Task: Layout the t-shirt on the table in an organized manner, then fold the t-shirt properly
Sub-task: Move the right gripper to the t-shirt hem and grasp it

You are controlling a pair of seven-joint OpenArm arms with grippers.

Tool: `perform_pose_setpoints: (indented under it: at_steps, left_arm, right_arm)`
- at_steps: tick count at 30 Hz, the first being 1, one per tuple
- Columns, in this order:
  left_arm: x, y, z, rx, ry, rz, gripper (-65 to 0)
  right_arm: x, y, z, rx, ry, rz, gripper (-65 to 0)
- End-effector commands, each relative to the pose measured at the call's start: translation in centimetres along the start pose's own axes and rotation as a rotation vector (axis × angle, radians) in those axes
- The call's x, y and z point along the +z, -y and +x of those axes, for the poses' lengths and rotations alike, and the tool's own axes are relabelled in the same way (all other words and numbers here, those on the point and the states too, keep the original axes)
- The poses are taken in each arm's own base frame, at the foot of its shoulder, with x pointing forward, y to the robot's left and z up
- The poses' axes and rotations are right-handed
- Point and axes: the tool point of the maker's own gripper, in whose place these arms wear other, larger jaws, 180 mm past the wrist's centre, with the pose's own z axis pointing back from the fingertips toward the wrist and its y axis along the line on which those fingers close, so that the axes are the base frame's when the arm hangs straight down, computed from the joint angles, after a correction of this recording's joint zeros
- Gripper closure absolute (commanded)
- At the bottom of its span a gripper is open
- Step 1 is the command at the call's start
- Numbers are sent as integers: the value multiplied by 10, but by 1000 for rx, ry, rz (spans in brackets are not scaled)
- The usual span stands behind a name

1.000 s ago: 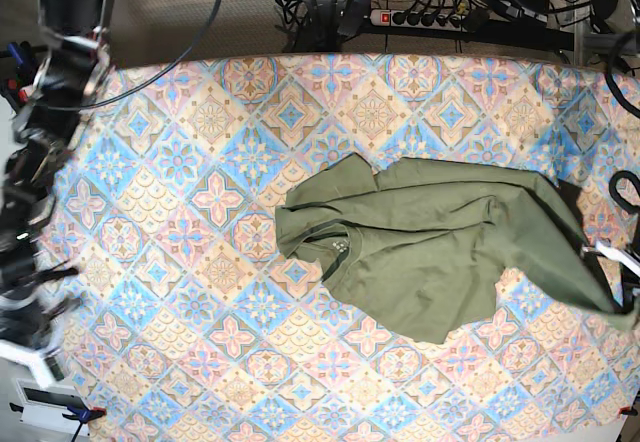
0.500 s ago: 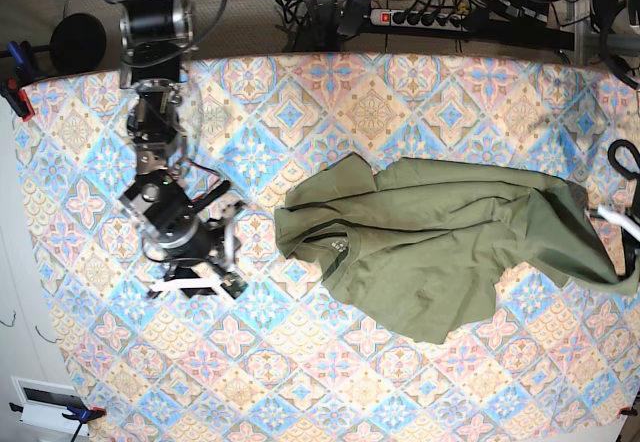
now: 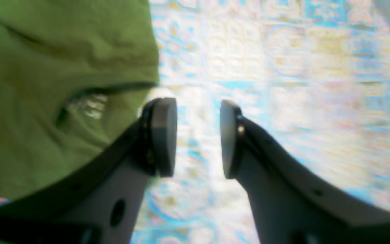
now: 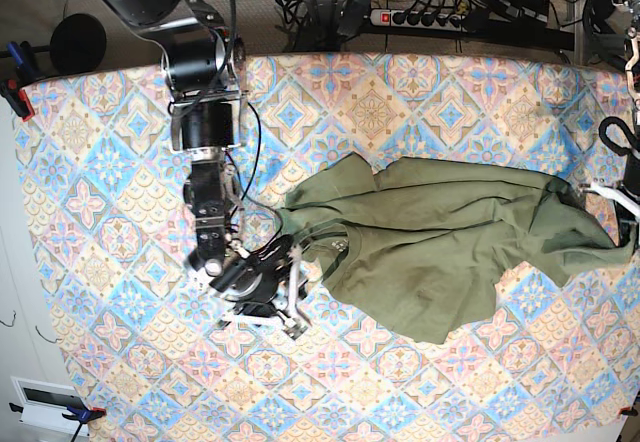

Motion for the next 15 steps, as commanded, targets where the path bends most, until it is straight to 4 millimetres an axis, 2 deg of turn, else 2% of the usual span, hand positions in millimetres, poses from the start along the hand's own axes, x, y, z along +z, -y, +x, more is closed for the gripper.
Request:
perform_pose_setpoints:
  at_steps: [1,3,4,10,15]
  left_arm:
    - [1,-7,17,-24,51,21,0]
    - [1,-6,16,-25,48,18,0]
    - [2,-6,16,-24,49,18,0]
    - [2,-5,14,-24,42,13,0]
    - [2,-3,10,-4,40,15,0]
  right_arm:
    - [-1,5,24,7,55,6,-209]
    - [-13,2,28,-5,58,44,-235]
    - [-20,-5,32,-15,63,72,-258]
    - [-45,-20,29,-60,79,161,-364]
    - [-61,-24,33,-100,98,218,-382]
